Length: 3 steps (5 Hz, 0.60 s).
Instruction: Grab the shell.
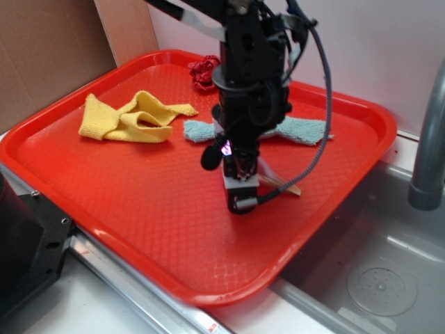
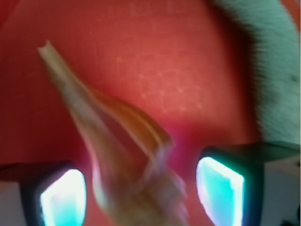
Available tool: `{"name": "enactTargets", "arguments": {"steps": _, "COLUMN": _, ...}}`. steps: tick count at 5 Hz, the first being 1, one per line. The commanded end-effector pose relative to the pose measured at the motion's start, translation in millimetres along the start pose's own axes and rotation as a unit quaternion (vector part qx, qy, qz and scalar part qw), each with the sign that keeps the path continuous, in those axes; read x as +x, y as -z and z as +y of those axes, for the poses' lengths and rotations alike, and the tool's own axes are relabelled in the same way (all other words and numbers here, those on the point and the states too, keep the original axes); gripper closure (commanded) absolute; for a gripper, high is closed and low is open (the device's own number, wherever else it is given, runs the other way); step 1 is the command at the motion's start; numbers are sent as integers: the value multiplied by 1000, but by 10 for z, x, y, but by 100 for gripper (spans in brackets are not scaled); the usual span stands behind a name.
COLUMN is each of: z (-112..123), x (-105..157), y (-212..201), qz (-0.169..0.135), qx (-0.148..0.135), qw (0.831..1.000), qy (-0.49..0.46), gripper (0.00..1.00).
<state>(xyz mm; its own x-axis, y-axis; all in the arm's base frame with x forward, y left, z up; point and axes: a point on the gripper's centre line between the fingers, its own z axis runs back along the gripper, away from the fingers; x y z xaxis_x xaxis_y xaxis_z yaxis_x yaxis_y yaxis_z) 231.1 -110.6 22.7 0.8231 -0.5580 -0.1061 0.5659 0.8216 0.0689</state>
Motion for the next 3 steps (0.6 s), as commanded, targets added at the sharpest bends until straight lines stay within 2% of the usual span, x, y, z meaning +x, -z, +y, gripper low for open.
{"name": "enactTargets", "arguments": {"steps": 1, "z": 41, "x": 134, "y": -16, "qz": -16, "qx": 13, "qw": 1000, "qy": -1, "gripper": 100}}
{"name": "enactTargets", "arguments": {"steps": 2, "z": 148, "x": 47, "y": -117, "qz": -16, "qx": 20, "qw": 999, "qy": -45, "gripper": 100}}
{"name": "enactTargets", "arguments": {"steps": 3, "z": 349, "x": -111, "y": -378, "qz": -23, "qx": 13, "qw": 985, "qy": -170, "gripper": 100}}
